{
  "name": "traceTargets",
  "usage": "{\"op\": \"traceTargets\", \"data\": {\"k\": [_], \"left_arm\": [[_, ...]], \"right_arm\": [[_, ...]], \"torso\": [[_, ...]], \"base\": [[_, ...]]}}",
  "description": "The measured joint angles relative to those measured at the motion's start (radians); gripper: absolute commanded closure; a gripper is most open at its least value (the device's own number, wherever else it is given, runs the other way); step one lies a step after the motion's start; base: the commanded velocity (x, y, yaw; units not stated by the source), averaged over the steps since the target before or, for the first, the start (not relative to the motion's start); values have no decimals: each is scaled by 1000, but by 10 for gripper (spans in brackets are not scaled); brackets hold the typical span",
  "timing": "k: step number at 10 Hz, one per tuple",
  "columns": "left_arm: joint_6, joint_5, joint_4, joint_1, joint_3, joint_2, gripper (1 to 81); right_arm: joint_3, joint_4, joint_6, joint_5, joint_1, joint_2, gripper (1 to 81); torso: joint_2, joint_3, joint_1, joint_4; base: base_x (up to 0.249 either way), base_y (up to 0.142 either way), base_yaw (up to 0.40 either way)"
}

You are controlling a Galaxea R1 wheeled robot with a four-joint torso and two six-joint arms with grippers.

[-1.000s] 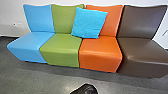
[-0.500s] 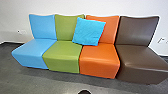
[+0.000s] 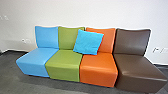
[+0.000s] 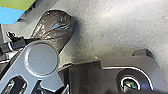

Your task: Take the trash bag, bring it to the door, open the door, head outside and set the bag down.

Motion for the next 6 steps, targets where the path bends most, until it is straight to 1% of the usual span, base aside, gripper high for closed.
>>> {"op": "traceTargets", "data": {"k": [1, 3, 5, 6], "left_arm": [[1, -1, -9, 5, 21, -35, 811], [0, 0, -17, 14, 66, -77, 811], [1, -1, -25, 15, 130, -108, 811], [1, -1, -27, 20, 163, -137, 811]], "right_arm": [[-14, 0, -1, 2, -11, 23, 10], [-48, 0, -3, 6, -32, 58, 10], [-80, 0, -4, 25, -63, 85, 10], [-104, 0, -3, 37, -74, 114, 10]], "torso": [[36, 27, -24, 0], [106, 76, -70, 0], [167, 92, -111, 0], [200, 95, -132, 0]], "base": [[0, 0, 0], [0, 0, 0], [0, 0, 0], [0, 0, 0]]}}
